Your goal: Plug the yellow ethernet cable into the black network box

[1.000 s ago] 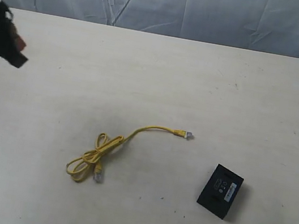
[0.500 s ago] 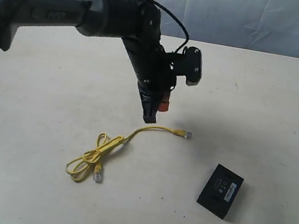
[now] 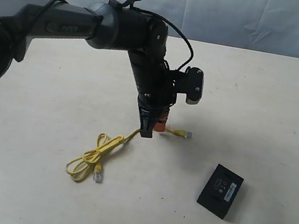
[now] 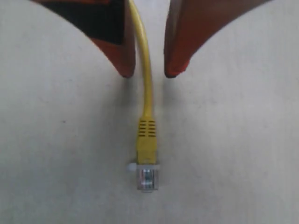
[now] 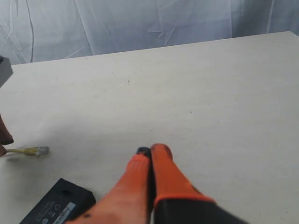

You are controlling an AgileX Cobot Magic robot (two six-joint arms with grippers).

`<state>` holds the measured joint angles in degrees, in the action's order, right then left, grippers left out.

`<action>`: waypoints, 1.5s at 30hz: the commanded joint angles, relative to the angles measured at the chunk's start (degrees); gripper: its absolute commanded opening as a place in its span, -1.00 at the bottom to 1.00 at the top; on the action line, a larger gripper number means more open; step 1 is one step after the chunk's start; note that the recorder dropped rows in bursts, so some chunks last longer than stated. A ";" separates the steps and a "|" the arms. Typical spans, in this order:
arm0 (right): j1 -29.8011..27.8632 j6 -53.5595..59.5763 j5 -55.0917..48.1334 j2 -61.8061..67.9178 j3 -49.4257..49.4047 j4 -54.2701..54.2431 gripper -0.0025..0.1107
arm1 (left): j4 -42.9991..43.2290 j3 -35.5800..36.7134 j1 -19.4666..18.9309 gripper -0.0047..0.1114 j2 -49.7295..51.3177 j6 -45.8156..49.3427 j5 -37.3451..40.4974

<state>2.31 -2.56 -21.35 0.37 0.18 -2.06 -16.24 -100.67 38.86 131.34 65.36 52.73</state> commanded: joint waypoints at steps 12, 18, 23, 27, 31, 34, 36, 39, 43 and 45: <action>0.09 0.00 0.65 -0.37 -0.18 -0.09 -0.97 | -3.91 -0.30 0.28 -0.44 1.99 0.18 -1.32; 0.09 0.00 0.65 -0.37 -0.18 -0.09 -0.97 | -3.24 -0.30 0.28 -0.52 2.31 0.18 -1.20; 0.09 0.00 0.65 -0.37 -0.18 -0.09 -0.97 | -0.10 -0.30 0.28 -0.92 1.91 -0.09 0.12; 0.09 0.00 0.65 -0.37 -0.18 -0.09 -0.97 | 2.98 -0.30 0.28 -0.92 -1.08 -4.99 1.19; 0.09 0.00 0.41 -0.37 -0.18 -0.19 -0.97 | 8.16 -0.30 0.16 -0.92 -5.90 -11.49 3.66; 0.09 0.00 0.41 -0.37 -0.18 -0.19 -0.97 | 9.26 -0.30 0.06 -0.92 -8.38 -11.50 6.25; 0.09 0.00 0.41 -0.37 -0.18 -0.19 -0.97 | 9.26 -0.30 0.06 -0.92 -9.39 -11.50 7.96; 0.09 0.00 0.41 -0.37 -0.18 -0.19 -0.97 | 9.01 1.95 0.06 -0.92 -11.35 -13.42 7.56; 0.09 0.00 0.53 -0.37 -0.18 -0.19 -0.97 | 7.26 9.59 0.06 -0.92 -15.52 -13.97 3.27; 0.09 0.00 0.53 -0.37 -0.18 -0.19 -0.97 | 6.73 13.69 0.06 -0.92 -17.74 -13.97 1.15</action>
<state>2.31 -2.56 -21.35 0.37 0.18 -2.06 -8.12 -92.01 38.86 116.93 51.98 56.35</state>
